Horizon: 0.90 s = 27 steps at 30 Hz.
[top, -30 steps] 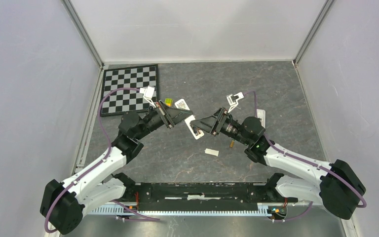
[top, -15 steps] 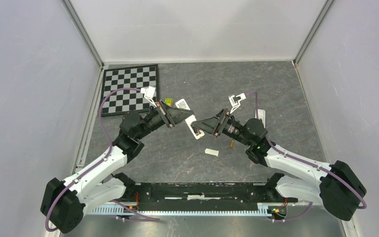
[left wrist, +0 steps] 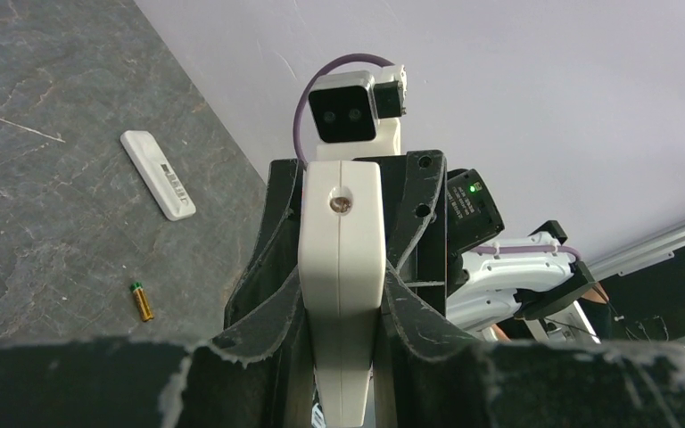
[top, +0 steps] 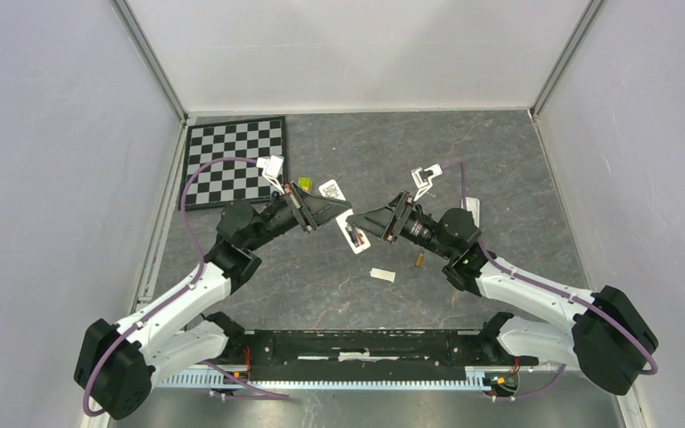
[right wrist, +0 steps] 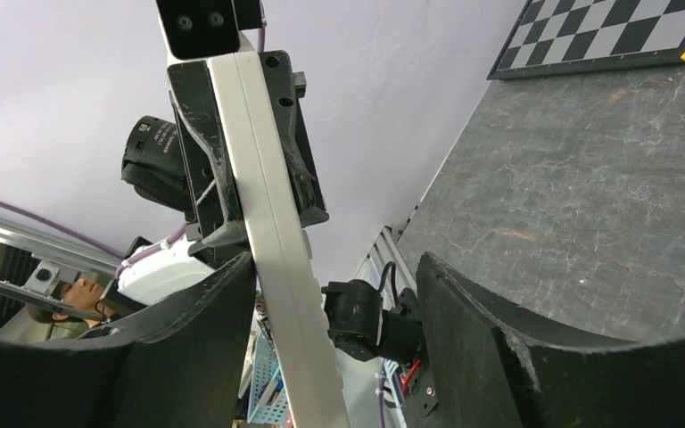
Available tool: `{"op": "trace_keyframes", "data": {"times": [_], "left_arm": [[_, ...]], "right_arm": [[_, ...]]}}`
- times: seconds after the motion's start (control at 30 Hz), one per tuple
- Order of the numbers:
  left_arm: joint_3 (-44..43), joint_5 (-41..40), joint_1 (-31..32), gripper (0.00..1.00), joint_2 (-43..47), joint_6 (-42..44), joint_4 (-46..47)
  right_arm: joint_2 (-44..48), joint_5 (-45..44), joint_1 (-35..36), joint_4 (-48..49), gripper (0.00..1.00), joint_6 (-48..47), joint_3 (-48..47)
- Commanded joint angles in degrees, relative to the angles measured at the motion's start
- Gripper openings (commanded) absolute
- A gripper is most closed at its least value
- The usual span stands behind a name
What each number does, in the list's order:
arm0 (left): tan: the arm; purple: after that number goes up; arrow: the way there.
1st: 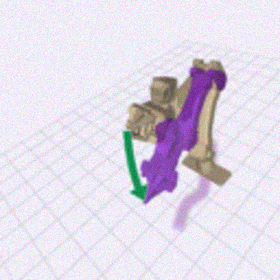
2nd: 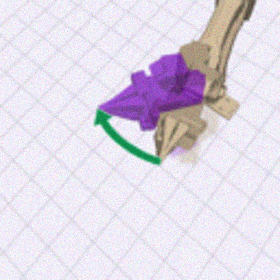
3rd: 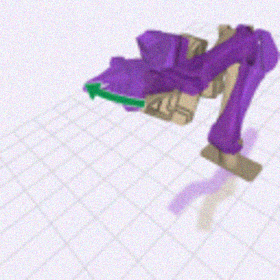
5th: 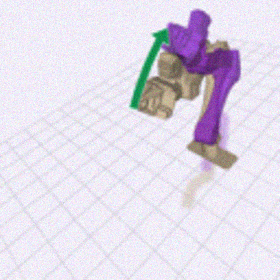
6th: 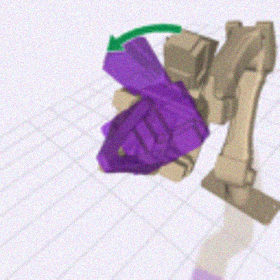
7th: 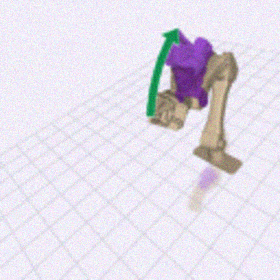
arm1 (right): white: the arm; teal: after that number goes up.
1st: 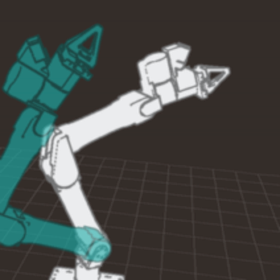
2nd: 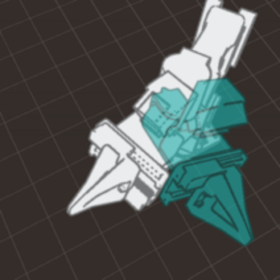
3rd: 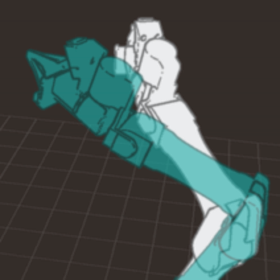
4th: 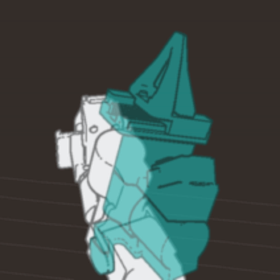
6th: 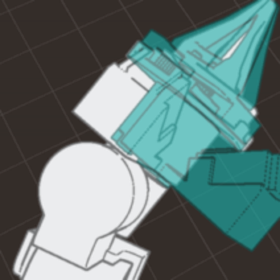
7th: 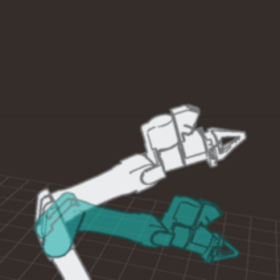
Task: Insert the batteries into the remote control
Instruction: Load the battery into the remote control.
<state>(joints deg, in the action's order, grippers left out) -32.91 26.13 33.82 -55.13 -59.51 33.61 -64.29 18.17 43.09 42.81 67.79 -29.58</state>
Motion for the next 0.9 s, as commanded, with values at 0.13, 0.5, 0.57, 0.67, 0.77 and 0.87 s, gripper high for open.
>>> {"op": "trace_keyframes", "data": {"times": [0.13,0.5,0.57,0.67,0.77,0.87], "left_arm": [[-1.31,2.29,-0.12,0.02,-0.77,-0.03,3.95],[-2.07,1.14,-0.12,0.02,-1.13,-1.23,2.43],[-2.02,0.93,-0.15,0.02,-0.99,-1.11,2.07],[-1.96,0.92,-0.11,0.02,-0.9,-0.83,1.78],[-1.92,0.98,-0.1,0.02,-1.02,-0.79,1.81],[-1.87,1.12,-0.14,0.02,-1.2,-0.61,1.86]], "right_arm": [[0.1,2.11,-0.2,-1.24,0.67,-1.21,-2.36],[0.45,2.83,-0.46,-0.27,0.61,-1.7,-1.35],[0.65,2.53,-0.61,-0.33,0.66,-1.46,-1.44],[1.3,1.64,-0.64,0.34,0.79,-0.52,-0.96],[1.39,1.57,-0.65,2.28,0.89,0.22,-0.43],[0.58,2.27,-0.64,2.39,0.89,0.89,-0.78]]}}
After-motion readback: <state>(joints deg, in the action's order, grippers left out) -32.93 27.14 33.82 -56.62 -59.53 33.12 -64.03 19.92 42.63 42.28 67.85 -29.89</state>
